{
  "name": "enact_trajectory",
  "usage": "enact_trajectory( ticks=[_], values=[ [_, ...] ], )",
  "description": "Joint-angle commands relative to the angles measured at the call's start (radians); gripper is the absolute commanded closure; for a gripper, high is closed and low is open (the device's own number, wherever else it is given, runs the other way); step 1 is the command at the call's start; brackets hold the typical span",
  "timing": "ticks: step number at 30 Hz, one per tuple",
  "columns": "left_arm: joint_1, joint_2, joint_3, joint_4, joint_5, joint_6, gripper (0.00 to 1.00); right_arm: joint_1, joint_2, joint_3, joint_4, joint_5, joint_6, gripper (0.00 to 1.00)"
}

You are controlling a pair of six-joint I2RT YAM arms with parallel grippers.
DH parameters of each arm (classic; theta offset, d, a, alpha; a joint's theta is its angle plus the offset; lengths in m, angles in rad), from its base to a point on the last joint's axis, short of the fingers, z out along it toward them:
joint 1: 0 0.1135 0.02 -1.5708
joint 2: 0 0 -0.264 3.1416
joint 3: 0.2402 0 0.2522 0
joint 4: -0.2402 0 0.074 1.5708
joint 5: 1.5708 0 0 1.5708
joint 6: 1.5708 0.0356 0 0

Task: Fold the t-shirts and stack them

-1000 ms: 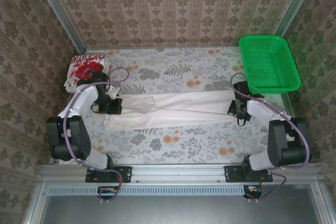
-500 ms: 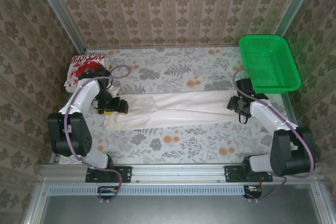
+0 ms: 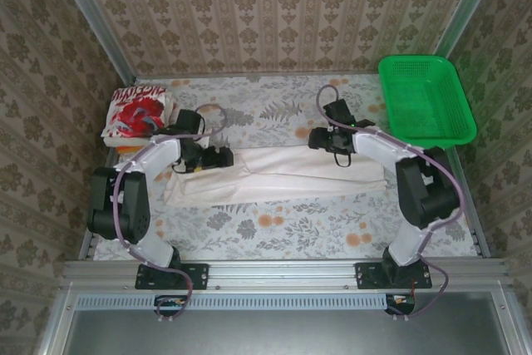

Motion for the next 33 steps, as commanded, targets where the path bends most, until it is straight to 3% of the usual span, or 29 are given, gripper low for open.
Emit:
enact_trajectory(
  ticks=[1, 8, 19, 24, 33],
  values=[
    [-0.017, 0.047, -0.048, 0.145, -0.015, -0.108, 0.05, -0.011, 0.083, 0.053, -0.043, -0.025, 0.036, 0.3],
    [-0.027, 0.242, 0.118, 0.098, -0.022, -0.043, 0.05, -0.052, 0.093, -0.011, -0.096, -0.006, 0.035, 0.3],
    [0.01, 0.701, 0.808, -0.175, -0.01, 0.154, 0.03, -0.06, -0.102, -0.248, -0.133, -0.019, 0.085, 0.3],
    [0.02, 0.893, 1.112, -0.268, 0.019, 0.157, 0.02, -0.021, -0.183, -0.333, -0.128, -0.082, 0.105, 0.29],
    [0.016, 1.145, 1.504, -0.278, 0.099, 0.09, 0.03, 0.166, -0.239, -0.402, -0.066, -0.13, 0.21, 0.29]
  ],
)
